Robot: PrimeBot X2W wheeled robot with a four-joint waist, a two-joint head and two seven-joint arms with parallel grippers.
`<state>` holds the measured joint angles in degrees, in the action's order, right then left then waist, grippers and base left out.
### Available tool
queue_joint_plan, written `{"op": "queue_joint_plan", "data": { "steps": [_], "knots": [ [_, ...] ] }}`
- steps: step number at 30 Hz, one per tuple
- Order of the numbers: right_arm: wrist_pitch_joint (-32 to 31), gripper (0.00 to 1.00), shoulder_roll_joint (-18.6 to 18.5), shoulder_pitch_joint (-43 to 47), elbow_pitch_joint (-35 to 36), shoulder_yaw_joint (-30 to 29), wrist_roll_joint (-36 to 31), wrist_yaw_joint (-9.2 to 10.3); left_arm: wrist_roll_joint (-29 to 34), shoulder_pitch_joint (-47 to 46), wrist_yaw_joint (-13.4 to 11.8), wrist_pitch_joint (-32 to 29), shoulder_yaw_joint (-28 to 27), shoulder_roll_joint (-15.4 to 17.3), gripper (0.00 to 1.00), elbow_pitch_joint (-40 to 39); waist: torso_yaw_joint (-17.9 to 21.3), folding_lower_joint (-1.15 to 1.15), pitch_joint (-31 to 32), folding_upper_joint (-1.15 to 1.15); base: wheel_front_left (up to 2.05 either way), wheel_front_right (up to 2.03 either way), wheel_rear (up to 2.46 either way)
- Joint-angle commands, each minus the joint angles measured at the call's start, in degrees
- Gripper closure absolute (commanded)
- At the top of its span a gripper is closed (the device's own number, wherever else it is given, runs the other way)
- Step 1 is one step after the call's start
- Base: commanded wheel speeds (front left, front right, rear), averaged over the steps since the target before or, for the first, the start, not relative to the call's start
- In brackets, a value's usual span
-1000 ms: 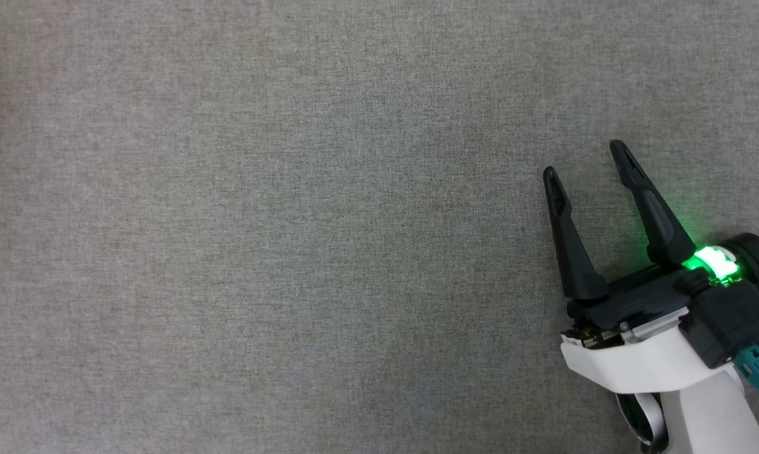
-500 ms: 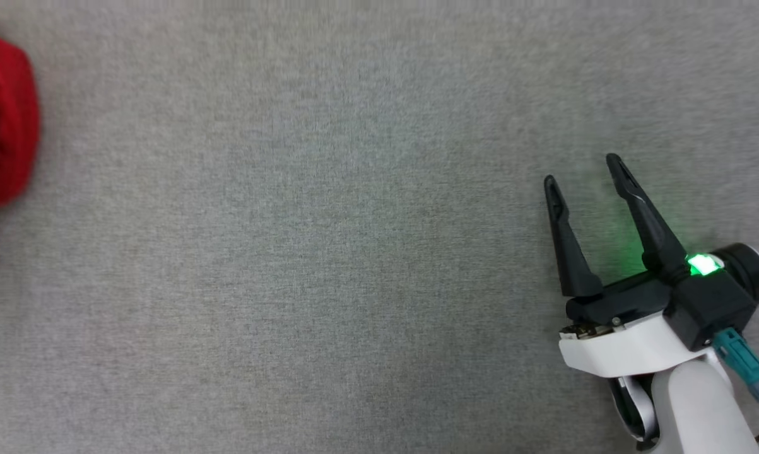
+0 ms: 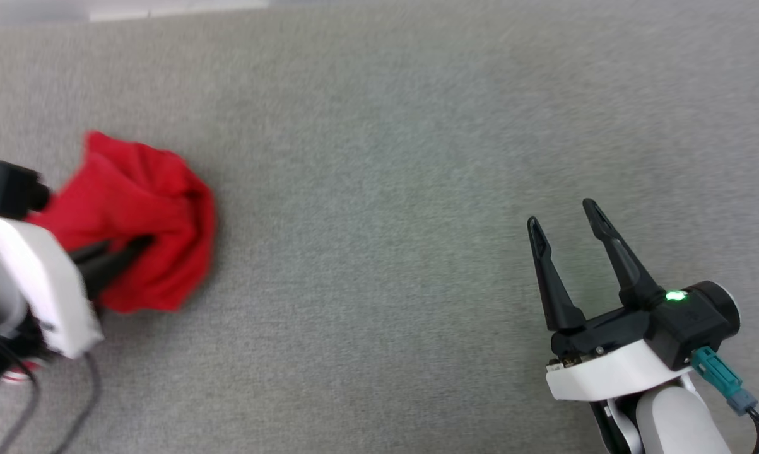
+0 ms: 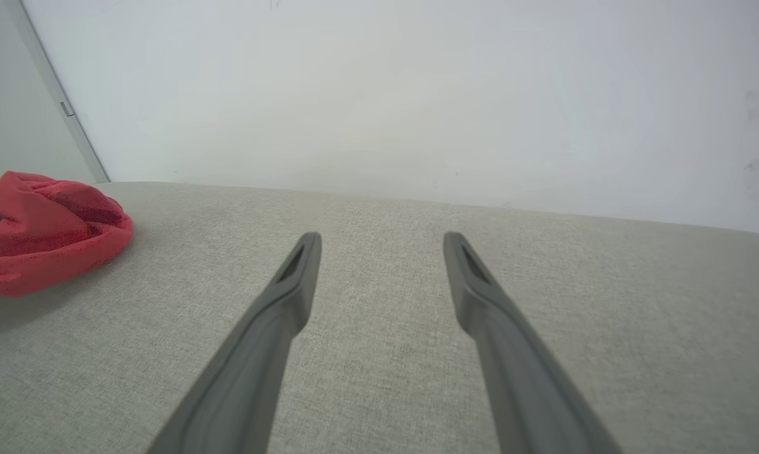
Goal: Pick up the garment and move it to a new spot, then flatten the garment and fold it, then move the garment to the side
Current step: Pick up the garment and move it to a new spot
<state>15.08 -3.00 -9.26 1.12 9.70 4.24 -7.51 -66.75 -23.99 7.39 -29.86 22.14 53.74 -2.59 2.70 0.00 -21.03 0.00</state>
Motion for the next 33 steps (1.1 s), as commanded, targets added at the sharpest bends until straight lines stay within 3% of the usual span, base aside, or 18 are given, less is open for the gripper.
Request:
{"op": "queue_joint_plan", "data": {
  "steps": [1, 6, 10, 21, 22, 23, 28, 33],
  "knots": [
    [0.14, 0.0, 0.19, 0.57, -0.09, -0.02, 0.39, 0.04, 0.39, 0.59, 0.05, 0.64, 0.52, -0.74, 1.0, -0.82, 1.52, 0.0, 2.03, 0.0, 0.0, 0.0, 0.0],
    [0.14, 0.0, 0.2, 1.22, -0.48, 0.24, 1.69, 0.03, 3.21, -0.68, 0.05, 3.88, 3.75, -6.21, 1.0, -3.84, 3.18, 0.0, 4.01, 0.0, 0.0, 0.0, 0.0],
    [0.14, 0.0, 0.21, 1.25, -0.3, 0.49, 2.23, 0.04, 5.97, -4.47, -1.32, 5.78, 6.74, -13.29, 1.0, -3.38, 4.95, 0.0, 4.6, 0.0, 0.0, 0.0, 0.0],
    [0.14, 0.0, 0.21, -0.39, 0.17, 0.2, 4.4, 0.03, 14.69, -19.35, -4.58, 11.88, 12.74, -31.9, 1.0, 9.05, 11.59, 0.0, 2.22, 0.0, 0.0, 0.0, 0.0],
    [0.14, 0.0, 0.21, -0.52, 0.16, 0.22, 4.64, 0.03, 15.61, -20.48, -4.91, 12.83, 13.2, -33.3, 0.8, 10.78, 12.14, 0.0, 2.01, 0.0, 0.0, 0.0, 0.0],
    [0.14, 0.0, 0.22, -0.67, 0.14, 0.33, 4.98, 0.03, 16.61, -21.35, -4.82, 13.31, 14.01, -34.3, 0.0, 12.69, 12.7, 0.0, 1.85, 0.0, 0.0, 0.0, 0.0],
    [0.14, 0.0, 0.22, -1.0, 0.07, 0.66, 5.84, 0.03, 20.17, -23.97, -3.83, 16.9, 16.41, -37.22, 0.0, 19.82, 14.39, 0.0, 1.53, 0.0, 0.0, 0.0, 0.0],
    [0.14, 0.0, 0.23, -0.34, -0.09, -0.14, 5.71, 0.03, 25.12, -25.02, -2.57, 24.44, 17.17, -35.29, 0.0, 23.03, 13.79, 0.0, 2.56, 0.0, 0.0, 0.0, 0.0]
  ]
}}
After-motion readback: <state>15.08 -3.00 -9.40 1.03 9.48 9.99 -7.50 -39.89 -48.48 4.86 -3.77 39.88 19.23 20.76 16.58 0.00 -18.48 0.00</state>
